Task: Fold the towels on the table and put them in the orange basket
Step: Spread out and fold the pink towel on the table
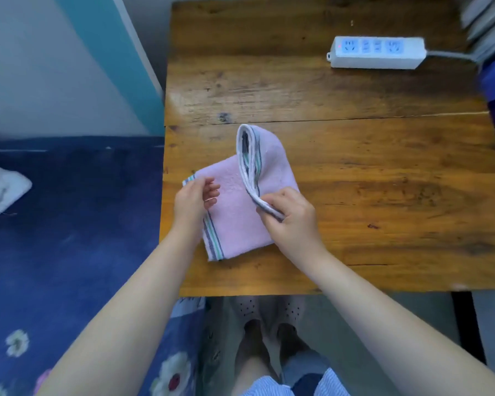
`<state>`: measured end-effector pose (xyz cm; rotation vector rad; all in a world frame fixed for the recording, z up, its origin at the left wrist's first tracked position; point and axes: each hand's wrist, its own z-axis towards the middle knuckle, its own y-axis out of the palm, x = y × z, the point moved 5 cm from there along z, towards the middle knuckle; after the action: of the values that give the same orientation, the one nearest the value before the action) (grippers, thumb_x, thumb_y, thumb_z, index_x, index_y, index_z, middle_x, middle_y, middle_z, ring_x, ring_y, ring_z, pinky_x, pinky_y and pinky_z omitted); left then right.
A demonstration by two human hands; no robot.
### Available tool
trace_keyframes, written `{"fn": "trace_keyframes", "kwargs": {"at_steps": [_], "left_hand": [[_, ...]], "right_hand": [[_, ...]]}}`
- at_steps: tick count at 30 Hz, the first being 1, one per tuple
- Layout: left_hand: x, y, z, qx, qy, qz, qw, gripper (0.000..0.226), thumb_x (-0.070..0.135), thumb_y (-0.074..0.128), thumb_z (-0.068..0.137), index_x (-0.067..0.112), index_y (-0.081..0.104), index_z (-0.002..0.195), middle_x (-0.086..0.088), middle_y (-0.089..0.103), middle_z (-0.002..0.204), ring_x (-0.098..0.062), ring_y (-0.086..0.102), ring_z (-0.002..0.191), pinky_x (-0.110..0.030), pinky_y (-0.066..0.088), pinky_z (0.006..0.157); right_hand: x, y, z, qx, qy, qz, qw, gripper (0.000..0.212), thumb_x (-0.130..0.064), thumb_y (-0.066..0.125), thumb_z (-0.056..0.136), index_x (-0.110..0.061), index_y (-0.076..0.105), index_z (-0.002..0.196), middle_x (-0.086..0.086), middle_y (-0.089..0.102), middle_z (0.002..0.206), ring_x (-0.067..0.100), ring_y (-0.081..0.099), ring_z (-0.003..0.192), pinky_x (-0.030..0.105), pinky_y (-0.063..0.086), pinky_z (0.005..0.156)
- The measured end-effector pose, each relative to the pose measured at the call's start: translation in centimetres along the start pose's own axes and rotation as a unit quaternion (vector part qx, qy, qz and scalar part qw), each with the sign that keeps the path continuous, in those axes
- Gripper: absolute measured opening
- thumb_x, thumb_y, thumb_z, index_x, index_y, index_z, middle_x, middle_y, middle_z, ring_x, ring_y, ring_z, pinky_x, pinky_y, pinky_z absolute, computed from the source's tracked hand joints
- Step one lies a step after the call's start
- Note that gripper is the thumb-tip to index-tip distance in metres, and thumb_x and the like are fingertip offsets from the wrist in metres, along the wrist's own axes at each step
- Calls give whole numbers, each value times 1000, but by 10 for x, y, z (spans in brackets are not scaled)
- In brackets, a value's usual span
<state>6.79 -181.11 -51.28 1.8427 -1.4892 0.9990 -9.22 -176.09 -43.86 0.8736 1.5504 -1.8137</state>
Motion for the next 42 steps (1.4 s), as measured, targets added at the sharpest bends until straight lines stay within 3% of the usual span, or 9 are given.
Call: {"fn": "trace_keyframes", "kwargs": {"at_steps": [6,15,20,24,27,30,33,39,42], "left_hand": [[20,-10,6,-123,-20,-72,990,38,44,36,94,16,60,89,6,67,77,-8,63,73,-25,53,69],[19,-21,9,-80,60,72,992,17,3,54,88,17,57,79,-3,61,81,-17,59,74,-32,50,72],[15,-22,15,-77,1,38,996,21,2,44,94,14,55,80,-3,59,80,-14,57,70,-27,49,67],[9,-25,21,-82,-36,87,992,23,7,41,96,17,53,79,-2,60,78,-14,58,68,-24,51,57],[4,-33,30,-44,-29,138,989,19,11,44,95,15,51,78,-11,60,89,-23,58,80,-36,51,72],[2,-41,34,2,-1,180,984,9,16,48,93,11,52,98,-14,56,97,-25,53,88,-39,45,78],[2,-44,29,57,33,199,978,36,19,50,92,11,44,127,-7,56,116,-17,54,99,-29,44,87],[6,-21,-14,67,222,375,897,45,6,47,90,-1,38,133,-19,30,144,-30,24,136,-31,13,111],[-10,-5,-33,23,260,464,847,44,3,41,89,1,41,132,-15,21,151,-27,12,143,-33,8,114]], "right_hand": [[-10,50,-18,-85,-20,0,996,7,7,63,69,2,67,72,18,59,65,29,55,65,19,29,59],[-2,69,-38,-126,-35,-26,991,19,5,60,67,5,65,85,19,63,77,32,60,76,18,33,69],[3,56,-57,-49,-142,-262,953,29,-13,76,54,-7,64,80,8,67,86,23,43,102,43,26,94],[5,65,-65,-76,-163,-303,936,24,-11,81,50,-12,64,67,4,68,83,24,62,98,59,37,96],[4,74,-66,-103,-182,-265,941,25,0,78,51,-9,66,71,5,69,85,23,67,90,64,37,89],[4,79,-66,-149,-194,-211,947,34,10,74,49,-3,69,79,12,70,90,28,67,93,62,39,87],[3,73,-62,-197,-212,-156,944,29,17,65,53,4,68,79,19,69,95,35,66,93,60,45,84],[13,41,1,-80,-163,-179,967,28,16,48,65,14,65,86,32,64,101,53,57,100,64,44,83],[20,56,35,-135,-125,-223,957,31,9,49,78,11,60,107,32,50,127,54,38,123,60,29,101]]}}
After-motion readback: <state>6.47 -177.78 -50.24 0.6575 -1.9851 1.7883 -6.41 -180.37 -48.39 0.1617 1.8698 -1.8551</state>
